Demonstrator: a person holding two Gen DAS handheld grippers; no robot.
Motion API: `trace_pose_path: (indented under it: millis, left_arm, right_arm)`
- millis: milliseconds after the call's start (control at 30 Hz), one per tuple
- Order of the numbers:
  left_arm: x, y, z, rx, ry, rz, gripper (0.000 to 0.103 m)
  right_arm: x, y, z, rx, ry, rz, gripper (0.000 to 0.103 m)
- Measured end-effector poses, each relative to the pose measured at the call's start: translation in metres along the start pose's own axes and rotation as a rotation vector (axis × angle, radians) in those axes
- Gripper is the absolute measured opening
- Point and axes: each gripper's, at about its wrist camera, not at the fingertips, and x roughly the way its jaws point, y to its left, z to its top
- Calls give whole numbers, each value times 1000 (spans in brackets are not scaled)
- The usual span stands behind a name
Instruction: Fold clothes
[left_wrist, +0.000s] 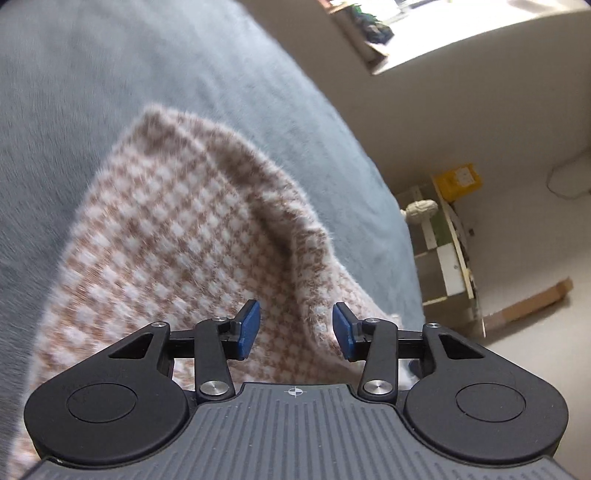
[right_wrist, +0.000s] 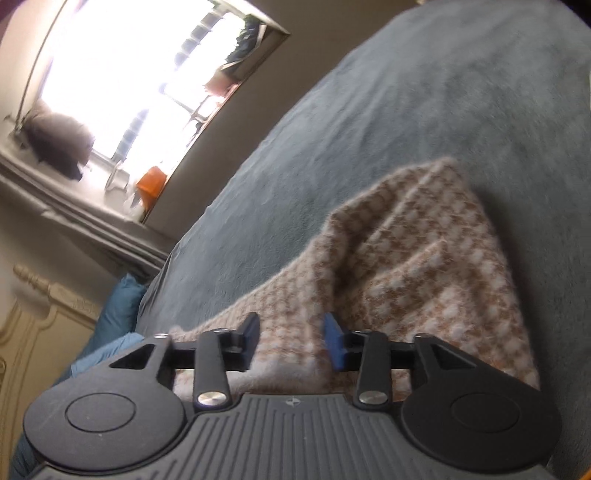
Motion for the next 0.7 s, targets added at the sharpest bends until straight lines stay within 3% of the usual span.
trace_pose_path:
  millis: [200, 400, 567, 700]
  left_arm:
    - [20, -8, -11, 3, 61, -57, 47]
    - [28, -14, -21, 97, 86, -49, 45]
    - [27, -7, -24, 123, 89, -75, 38]
    - [26, -7, -25, 160, 67, -46, 27]
  right_arm:
    - [1, -13, -2, 109, 14, 38, 44]
    - [0, -19, 2, 160, 1, 79, 44]
    - [7, -22, 5, 170, 14, 90, 44]
    - [15, -22, 6, 158, 31, 80, 44]
